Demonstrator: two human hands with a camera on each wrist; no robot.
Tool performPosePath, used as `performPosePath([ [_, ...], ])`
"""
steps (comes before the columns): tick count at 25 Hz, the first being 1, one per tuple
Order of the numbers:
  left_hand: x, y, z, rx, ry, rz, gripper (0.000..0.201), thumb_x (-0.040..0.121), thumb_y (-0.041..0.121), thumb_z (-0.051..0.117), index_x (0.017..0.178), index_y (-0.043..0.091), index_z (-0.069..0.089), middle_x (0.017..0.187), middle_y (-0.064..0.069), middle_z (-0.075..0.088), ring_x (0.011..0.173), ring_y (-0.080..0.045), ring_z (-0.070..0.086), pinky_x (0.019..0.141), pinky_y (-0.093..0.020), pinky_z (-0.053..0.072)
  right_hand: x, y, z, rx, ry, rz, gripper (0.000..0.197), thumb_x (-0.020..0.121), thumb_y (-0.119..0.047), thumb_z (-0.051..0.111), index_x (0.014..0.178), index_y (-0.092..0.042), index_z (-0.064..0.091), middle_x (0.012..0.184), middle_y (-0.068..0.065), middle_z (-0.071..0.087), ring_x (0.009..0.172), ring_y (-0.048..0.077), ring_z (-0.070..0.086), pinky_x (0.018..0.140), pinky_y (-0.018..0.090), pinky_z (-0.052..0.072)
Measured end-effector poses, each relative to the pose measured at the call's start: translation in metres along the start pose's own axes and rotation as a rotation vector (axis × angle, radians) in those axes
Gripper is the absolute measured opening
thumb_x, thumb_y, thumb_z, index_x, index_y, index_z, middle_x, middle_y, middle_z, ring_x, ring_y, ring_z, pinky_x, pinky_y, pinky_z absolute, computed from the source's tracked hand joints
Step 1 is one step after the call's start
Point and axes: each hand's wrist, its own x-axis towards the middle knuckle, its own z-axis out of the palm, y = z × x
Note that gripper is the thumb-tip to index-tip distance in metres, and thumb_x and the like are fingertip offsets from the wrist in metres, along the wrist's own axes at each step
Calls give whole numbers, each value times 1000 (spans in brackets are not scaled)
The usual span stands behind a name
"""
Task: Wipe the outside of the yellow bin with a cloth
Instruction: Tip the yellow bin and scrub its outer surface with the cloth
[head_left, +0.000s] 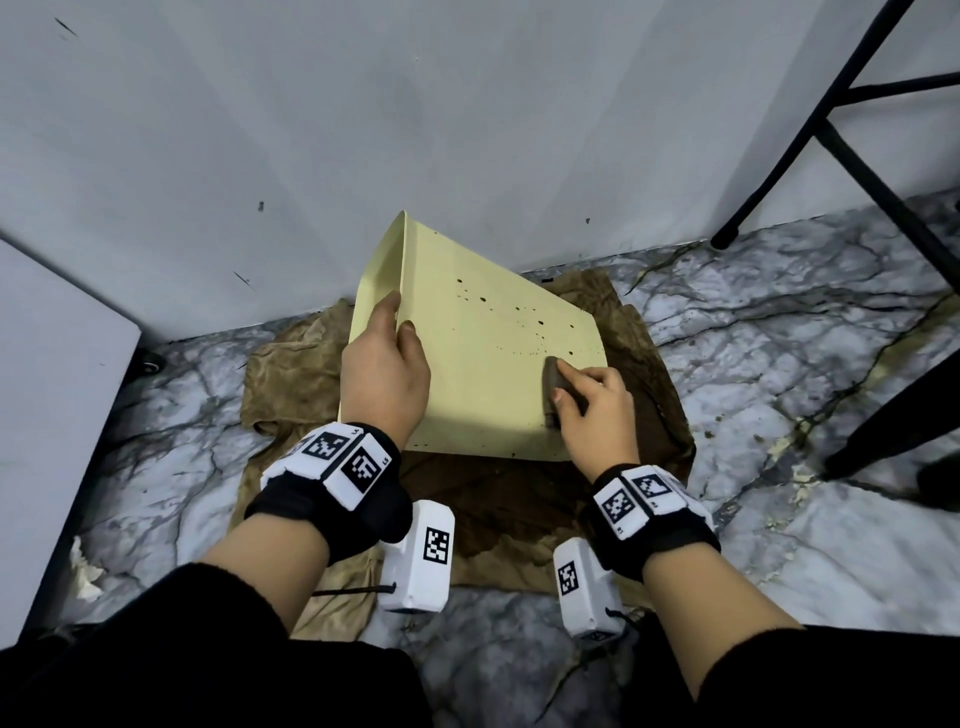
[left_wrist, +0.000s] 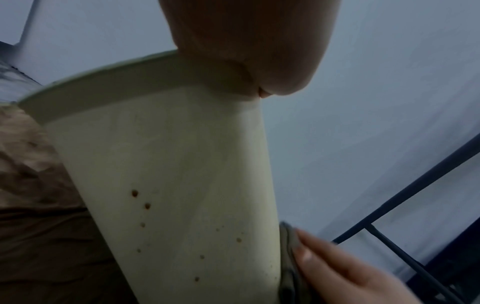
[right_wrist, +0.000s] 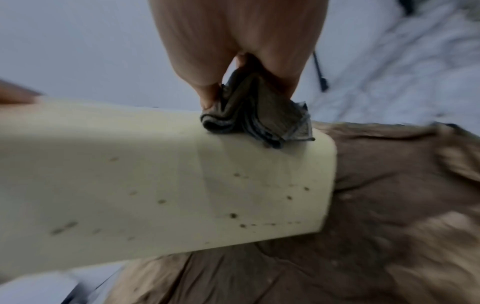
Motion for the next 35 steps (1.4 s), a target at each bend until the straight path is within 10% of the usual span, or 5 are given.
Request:
performPosePath([
  [9, -2, 4, 2, 28, 15, 24, 39, 92, 9, 42, 130, 4, 44, 109, -27, 63, 102, -37, 56, 80, -25, 33, -28, -70, 34, 36, 2, -446, 36, 86, -27, 45, 121, -24, 56, 110, 12, 55, 100, 32, 45, 92, 33, 38],
  [18, -3, 1, -2, -9, 32, -5, 39, 92, 8, 41, 130, 6, 44, 101, -22, 66, 94, -34, 58, 72, -21, 33, -15, 9, 15, 49, 99, -98, 32, 88, -14, 54, 118, -22, 58, 115, 12, 52, 108, 30, 41, 88, 10, 19],
  [26, -3, 1, -3, -21, 35, -36, 39, 92, 10, 41, 131, 7, 44, 103, -22, 65, 96, -33, 57, 76, -22, 33, -1, 28, 2, 79, 152, 177, 32, 87, -15, 55, 118, -19, 59, 119, 15, 51, 112, 37, 46, 101, 36, 35],
  [35, -4, 4, 2, -8, 25, -12, 40, 92, 10, 41, 132, 7, 42, 108, -26, 65, 100, -36, 59, 79, -25, 34, -12, -88, 39, 75, 10, -361, 35, 85, -15, 54, 118, -25, 58, 111, 9, 55, 101, 30, 43, 86, 18, 23],
])
